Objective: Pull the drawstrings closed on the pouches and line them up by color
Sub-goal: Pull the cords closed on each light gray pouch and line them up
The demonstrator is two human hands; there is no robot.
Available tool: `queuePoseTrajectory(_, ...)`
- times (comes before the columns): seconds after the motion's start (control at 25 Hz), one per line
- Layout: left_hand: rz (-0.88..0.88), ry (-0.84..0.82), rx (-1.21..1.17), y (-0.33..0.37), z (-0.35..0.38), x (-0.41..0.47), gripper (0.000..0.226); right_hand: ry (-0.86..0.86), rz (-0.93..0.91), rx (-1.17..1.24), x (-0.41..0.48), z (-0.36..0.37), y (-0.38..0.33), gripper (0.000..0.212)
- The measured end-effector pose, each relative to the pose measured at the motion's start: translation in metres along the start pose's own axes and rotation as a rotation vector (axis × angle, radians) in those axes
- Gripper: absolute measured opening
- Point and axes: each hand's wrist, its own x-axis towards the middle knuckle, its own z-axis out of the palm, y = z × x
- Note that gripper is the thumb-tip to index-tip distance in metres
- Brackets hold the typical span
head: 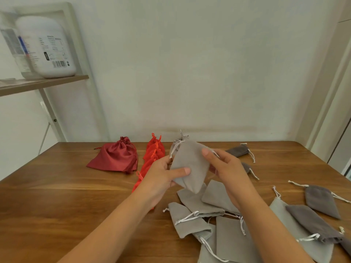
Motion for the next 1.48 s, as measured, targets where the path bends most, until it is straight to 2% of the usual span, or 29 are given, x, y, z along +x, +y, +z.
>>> queuePoseTrajectory(0.16, 0.069, 0.017, 0.114, -0.011, -0.003, -0.002, 0.028, -0.008, -0.094, -0.027, -0.002, 0.005, 0.000, 0.021)
queuePoseTrajectory(0.28, 0.083, 0.029, 0.057, -0.012, -0.005, -0.005, 0.027, -0.009, -0.139, -0.165, -0.005, 0.010, 0.000, 0.007)
queuePoseTrajectory(0.44, 0.099, 0.096, -0.026, -0.008, -0.006, -0.006, 0.027, -0.104, -0.200, -0.228, -0.009, 0.018, -0.001, 0.015)
queuePoseTrajectory(0.56, 0.135, 0.201, -0.120, -0.003, -0.007, -0.006, 0.022, -0.145, -0.159, -0.249, -0.006, 0.011, -0.002, 0.022)
queuePoseTrajectory(0.72, 0.160, 0.298, -0.188, 0.005, -0.012, -0.006, 0.021, -0.181, -0.166, -0.454, 0.001, -0.003, 0.003, 0.027)
queuePoseTrajectory(0.92, 0.189, 0.358, -0.309, 0.010, -0.023, -0.001, 0.023, -0.046, -0.208, -0.538, 0.003, -0.008, 0.001, 0.024)
queuePoseTrajectory(1.08, 0.194, 0.374, -0.447, 0.012, -0.026, 0.000, 0.031, -0.025, -0.232, -0.722, 0.005, -0.010, 0.004, 0.017)
queuePoseTrajectory(1.2, 0.193, 0.352, -0.568, 0.015, -0.028, 0.000, 0.031, 0.105, -0.216, -0.661, 0.006, -0.013, 0.006, 0.012)
queuePoseTrajectory(1.32, 0.174, 0.347, -0.664, 0.017, -0.028, 0.001, 0.028, 0.163, -0.187, -0.514, 0.006, -0.014, 0.004, 0.011)
queuePoseTrajectory(1.48, 0.216, 0.378, -0.768, 0.021, -0.039, 0.004, 0.027, 0.290, -0.195, -0.562, 0.005, -0.016, -0.001, 0.010)
